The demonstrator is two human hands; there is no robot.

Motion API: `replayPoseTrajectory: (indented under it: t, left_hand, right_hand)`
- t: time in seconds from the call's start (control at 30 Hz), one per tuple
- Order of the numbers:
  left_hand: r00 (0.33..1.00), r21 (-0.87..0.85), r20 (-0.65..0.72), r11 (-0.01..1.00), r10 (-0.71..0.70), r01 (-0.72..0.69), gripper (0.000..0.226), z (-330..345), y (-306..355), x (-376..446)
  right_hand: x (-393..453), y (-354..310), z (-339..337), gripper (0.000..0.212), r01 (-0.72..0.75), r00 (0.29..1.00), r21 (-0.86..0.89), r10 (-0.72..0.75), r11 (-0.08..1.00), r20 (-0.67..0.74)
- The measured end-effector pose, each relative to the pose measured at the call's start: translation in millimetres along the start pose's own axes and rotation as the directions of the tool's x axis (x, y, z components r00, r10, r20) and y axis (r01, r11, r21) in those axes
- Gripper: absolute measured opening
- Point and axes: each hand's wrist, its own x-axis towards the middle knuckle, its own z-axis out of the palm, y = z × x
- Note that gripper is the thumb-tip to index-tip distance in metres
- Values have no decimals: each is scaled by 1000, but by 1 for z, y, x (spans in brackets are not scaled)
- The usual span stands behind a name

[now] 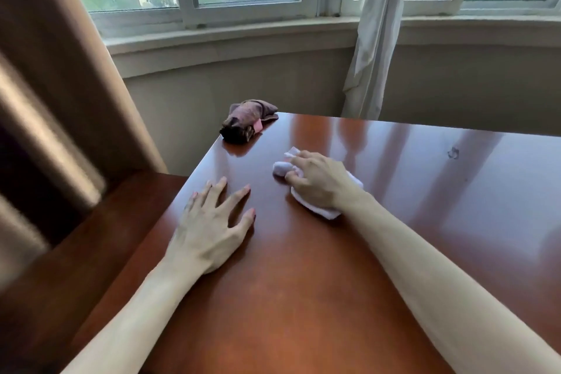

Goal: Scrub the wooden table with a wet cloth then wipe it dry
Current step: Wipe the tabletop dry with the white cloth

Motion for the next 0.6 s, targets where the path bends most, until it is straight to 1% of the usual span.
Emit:
replayPoseTrajectory:
  t: [0.07, 0.17, 0.2, 0.27, 0.3, 0.37, 0.4, 0.47, 0.5, 0.57, 0.6]
  left_hand:
    - [1000, 4, -14, 1000, -10, 10, 73, 0, -1, 0]
    - [999, 12, -42, 1000, -11, 12, 70, 2, -2, -1]
    - [999, 11, -44, 1000, -12, 13, 69, 3, -2, -1]
    - [999, 7, -39, 1000, -25, 25, 69, 2, -2, 1]
    - [999, 5, -34, 1000, -29, 29, 69, 2, -2, 0]
    - [999, 3, -28, 999, -36, 36, 68, 1, -1, 0]
    - [999, -1, -20, 999, -38, 38, 68, 1, -1, 1]
    - [999, -8, -11, 999, -35, 35, 68, 1, 0, 2]
    - [999, -9, -12, 999, -32, 31, 65, 1, 0, 2]
    - [999, -25, -16, 999, -36, 35, 54, 1, 1, 2]
    - [999, -31, -19, 999, -38, 37, 51, 0, 1, 2]
  right_hand:
    - [45, 8, 1, 48, -78, 997, 19, 78, 997, -9]
    - [97, 11, 6, 46, -129, 992, -5, 129, 992, -16]
    - [106, 11, 9, 44, -131, 991, -24, 131, 991, -16]
    - [111, 10, 16, 47, -73, 997, -107, 72, 992, -6]
    - [107, 10, 17, 54, -30, 999, -143, 33, 989, 23]
    - [87, 1, 12, 69, 24, 998, -139, -16, 990, 64]
    - [73, -7, 6, 67, 37, 996, -129, -27, 991, 82]
    - [38, -29, -2, 48, 98, 984, -117, -79, 988, 159]
    - [16, -40, -6, 41, 116, 978, -77, -100, 990, 185]
    - [-27, -57, -8, 35, 62, 978, 25, -66, 998, 196]
    - [-50, -64, -8, 35, 52, 982, 27, -56, 998, 178]
